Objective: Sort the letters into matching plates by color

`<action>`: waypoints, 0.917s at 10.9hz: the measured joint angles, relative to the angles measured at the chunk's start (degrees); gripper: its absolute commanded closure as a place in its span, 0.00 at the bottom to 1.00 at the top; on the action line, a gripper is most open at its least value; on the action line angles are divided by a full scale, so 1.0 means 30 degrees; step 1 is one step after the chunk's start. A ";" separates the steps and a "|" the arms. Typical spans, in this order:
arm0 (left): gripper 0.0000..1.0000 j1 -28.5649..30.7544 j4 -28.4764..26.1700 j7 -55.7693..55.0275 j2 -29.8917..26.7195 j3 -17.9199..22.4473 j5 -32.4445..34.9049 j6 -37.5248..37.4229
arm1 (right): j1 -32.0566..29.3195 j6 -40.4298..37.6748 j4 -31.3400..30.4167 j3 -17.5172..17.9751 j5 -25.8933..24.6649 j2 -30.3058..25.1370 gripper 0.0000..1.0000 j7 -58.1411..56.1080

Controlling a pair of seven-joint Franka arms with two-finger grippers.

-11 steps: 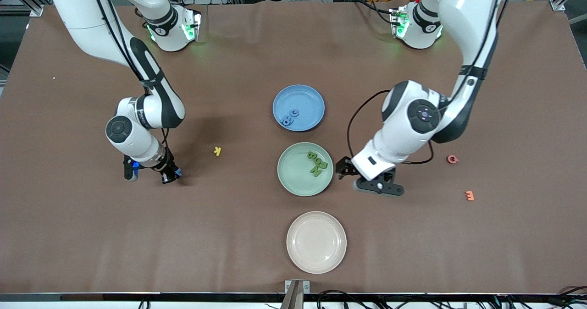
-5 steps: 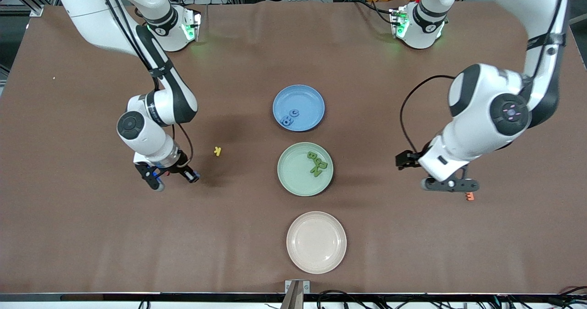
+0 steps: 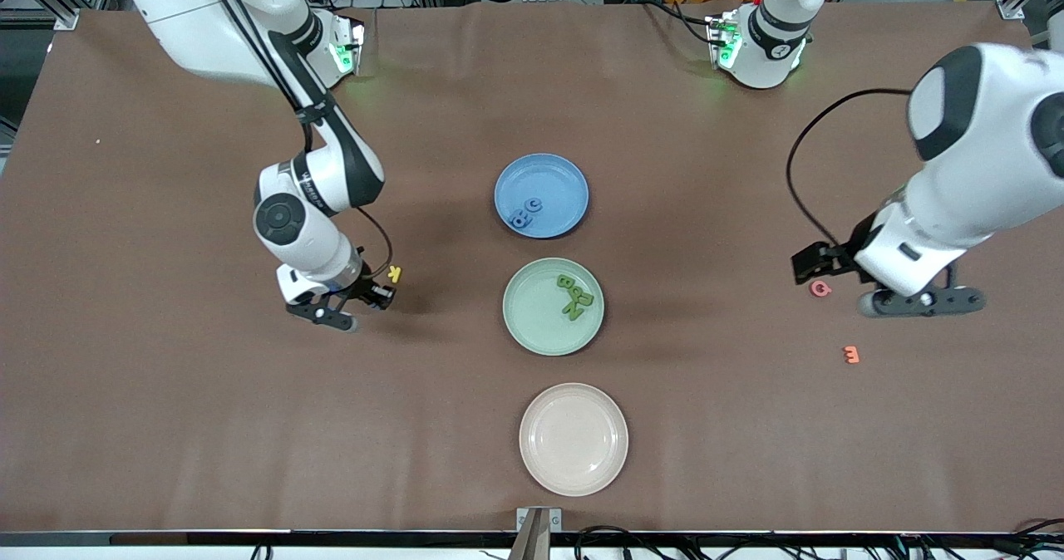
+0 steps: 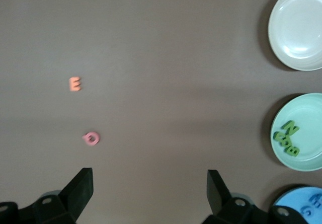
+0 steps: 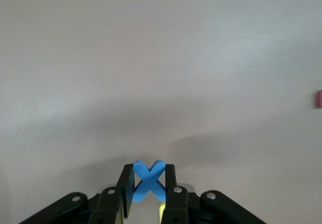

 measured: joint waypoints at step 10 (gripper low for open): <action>0.00 0.1932 0.1543 0.0240 -0.3496 0.0236 0.0004 -0.6512 | 0.5131 -0.0402 0.0297 0.1560 -0.0193 -0.0146 0.74 -0.3937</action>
